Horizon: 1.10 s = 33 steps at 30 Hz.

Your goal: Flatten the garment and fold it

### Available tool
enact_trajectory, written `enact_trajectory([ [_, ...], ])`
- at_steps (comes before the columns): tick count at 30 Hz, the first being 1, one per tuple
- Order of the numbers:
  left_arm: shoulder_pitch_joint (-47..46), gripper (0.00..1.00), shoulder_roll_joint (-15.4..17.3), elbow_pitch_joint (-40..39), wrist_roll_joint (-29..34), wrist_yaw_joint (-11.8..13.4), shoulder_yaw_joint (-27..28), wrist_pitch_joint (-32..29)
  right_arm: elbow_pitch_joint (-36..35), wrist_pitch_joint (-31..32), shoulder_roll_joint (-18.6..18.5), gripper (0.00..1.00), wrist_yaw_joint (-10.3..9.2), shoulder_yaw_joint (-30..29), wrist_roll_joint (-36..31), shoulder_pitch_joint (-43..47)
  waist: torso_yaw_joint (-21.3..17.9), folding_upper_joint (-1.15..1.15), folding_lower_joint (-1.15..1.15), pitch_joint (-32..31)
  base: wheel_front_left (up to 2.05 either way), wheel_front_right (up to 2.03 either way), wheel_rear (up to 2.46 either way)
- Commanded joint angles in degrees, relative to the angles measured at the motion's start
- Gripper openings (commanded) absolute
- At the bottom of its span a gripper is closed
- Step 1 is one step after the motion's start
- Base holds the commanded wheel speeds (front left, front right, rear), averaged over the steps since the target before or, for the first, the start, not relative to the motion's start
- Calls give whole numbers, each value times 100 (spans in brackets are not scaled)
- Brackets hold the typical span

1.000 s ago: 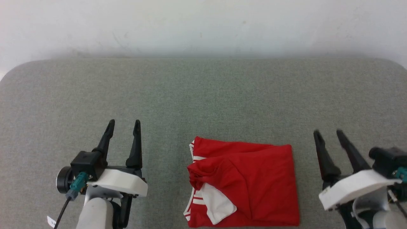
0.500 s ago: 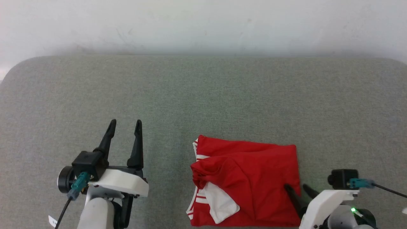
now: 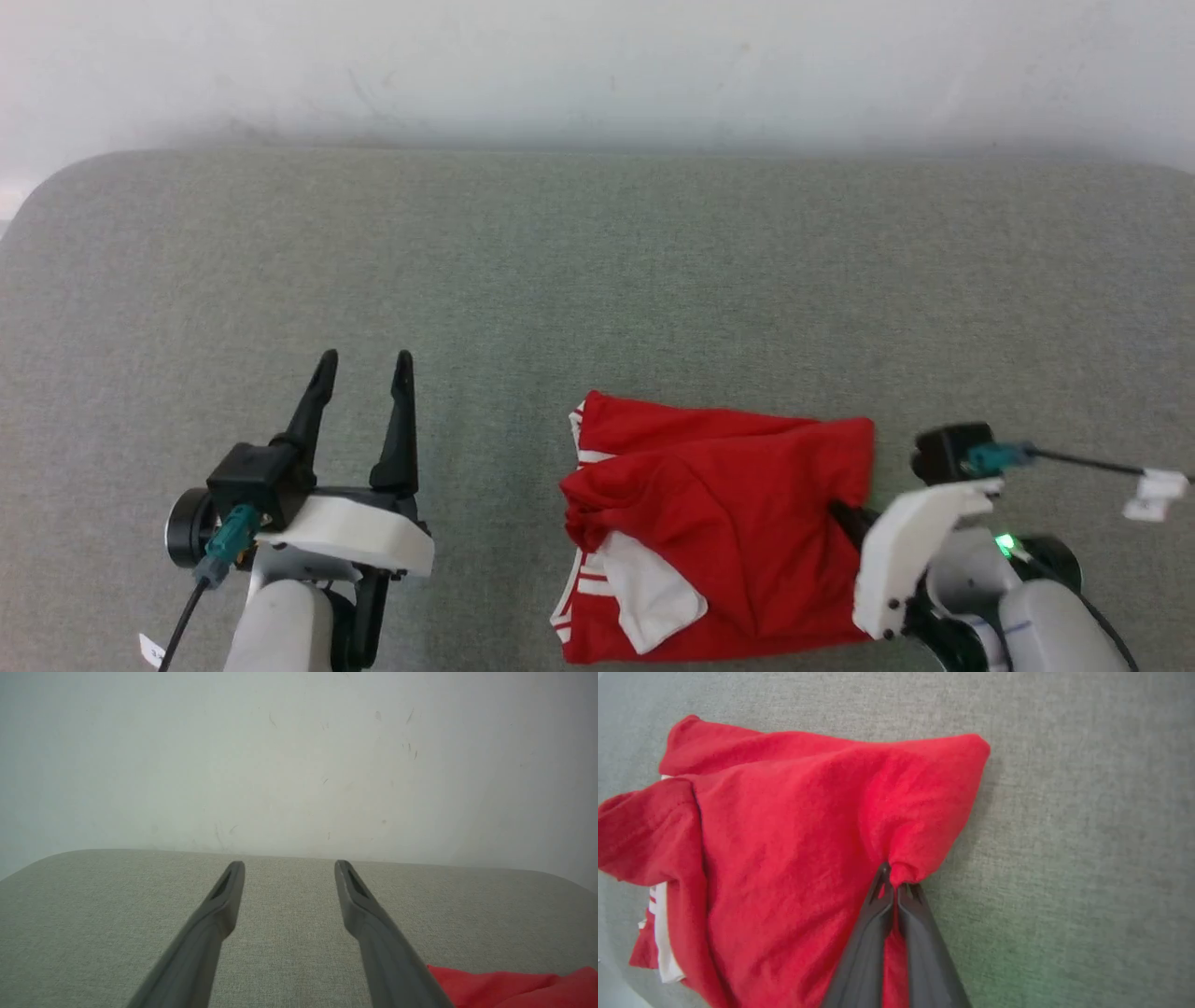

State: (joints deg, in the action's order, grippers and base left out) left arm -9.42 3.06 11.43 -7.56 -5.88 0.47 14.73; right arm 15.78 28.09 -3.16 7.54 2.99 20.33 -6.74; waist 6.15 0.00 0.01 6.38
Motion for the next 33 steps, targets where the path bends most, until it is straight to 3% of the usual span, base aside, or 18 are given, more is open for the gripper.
enact_trajectory([
  [1, 73, 100, -18, -50, -16, 47, 54, 27, -243, 125, 28, 0, -5, 171, -351, -228, -88, 0, -1, 3, 0, 0, 0],
  [6, 68, 100, -18, -113, -35, 68, 117, 27, -928, 514, 21, 0, -5, 604, -1621, -730, -289, 0, -1, 23, 0, 0, 0],
  [10, 83, 100, -18, -162, -37, 84, 132, 27, -1194, 646, -397, 0, -5, 1170, -2257, -1224, -536, 0, -1, 62, 0, 0, 0],
  [18, 35, 100, -13, -343, 33, 111, 222, 27, -1141, 664, -1478, 0, -5, 1821, -2326, -2105, -1146, 0, -1, 283, 0, 0, 0],
  [25, -204, 100, 48, -641, 169, 112, 247, 27, -710, 488, -2274, 0, -5, 1631, -2332, -2628, -1726, 0, -1, 740, 0, 0, 0],
  [33, -478, 100, 161, -768, 294, 108, 183, 27, 25, 127, -2741, 0, -5, 1179, -2414, -2901, -2081, 0, -1, 1287, 0, 0, 0],
])
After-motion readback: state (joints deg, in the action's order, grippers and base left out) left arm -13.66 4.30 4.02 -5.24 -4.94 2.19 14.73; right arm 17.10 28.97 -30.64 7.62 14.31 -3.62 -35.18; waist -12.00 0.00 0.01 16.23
